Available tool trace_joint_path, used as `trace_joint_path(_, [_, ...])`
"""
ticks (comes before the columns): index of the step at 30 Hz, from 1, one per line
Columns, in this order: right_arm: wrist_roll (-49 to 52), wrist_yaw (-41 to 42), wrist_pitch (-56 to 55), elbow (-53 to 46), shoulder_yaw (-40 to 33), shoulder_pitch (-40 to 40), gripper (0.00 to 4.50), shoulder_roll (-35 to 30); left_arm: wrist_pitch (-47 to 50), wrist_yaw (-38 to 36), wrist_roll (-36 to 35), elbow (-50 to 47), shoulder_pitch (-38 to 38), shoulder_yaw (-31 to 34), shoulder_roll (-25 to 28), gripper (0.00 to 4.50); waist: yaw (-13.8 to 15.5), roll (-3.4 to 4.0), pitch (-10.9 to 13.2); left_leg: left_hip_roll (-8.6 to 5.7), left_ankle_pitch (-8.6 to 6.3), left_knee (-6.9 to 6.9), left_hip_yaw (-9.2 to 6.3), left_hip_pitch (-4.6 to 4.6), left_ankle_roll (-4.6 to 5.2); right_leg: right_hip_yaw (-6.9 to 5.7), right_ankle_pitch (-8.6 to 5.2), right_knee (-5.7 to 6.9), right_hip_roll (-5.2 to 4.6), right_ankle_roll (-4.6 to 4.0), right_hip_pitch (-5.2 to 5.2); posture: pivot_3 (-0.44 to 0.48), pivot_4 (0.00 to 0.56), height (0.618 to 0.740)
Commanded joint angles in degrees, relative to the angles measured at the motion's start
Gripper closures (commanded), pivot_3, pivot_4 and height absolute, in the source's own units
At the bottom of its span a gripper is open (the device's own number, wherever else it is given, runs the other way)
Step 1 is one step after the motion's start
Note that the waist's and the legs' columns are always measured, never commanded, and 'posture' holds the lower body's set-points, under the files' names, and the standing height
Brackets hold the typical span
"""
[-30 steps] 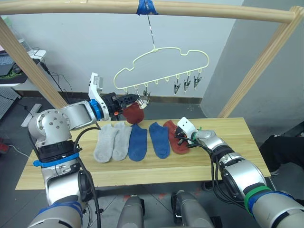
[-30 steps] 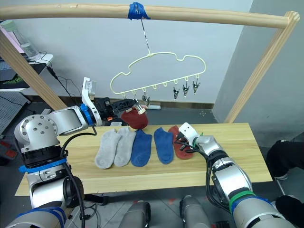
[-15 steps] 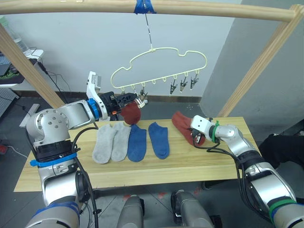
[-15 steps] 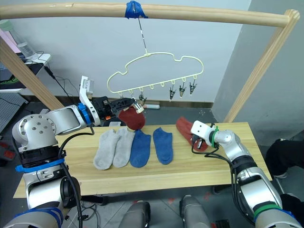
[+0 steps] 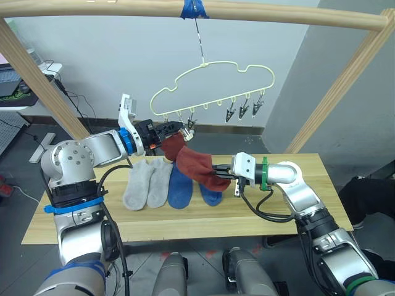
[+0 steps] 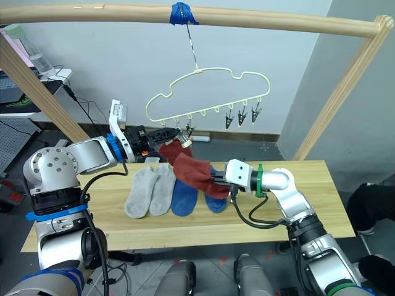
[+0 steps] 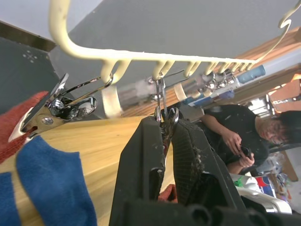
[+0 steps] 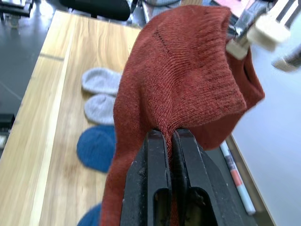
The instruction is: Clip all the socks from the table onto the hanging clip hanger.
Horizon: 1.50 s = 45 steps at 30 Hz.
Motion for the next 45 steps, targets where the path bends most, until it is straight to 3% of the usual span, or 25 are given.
trace_joint_path(1, [1.0,-1.0,0.5,0.2,-1.0,-1.3,4.43,0.6,0.0,-1.2,-1.8,-1.4,-1.5,0.2,0.3,4.28,0.0,0.0,0.0,0.0,0.0,0.0,0.0,0.0,0.0,0.0,0.0,0.0,0.0,0.0,0.0,0.056,0.146,0.74])
trace_joint_path(45, [4.9,0.1,7.1,-0.6,-4.2,-1.2,4.43,-0.6,-1.7,-3.5,-0.9,-1.4,-1.0,-2.1,1.2,4.28,0.0,0.0,0.0,-0.01,0.0,0.03,0.01,0.0,0.0,0.01,0.01,0.05,0.0,-0.01,0.0,0.052,0.129,0.74])
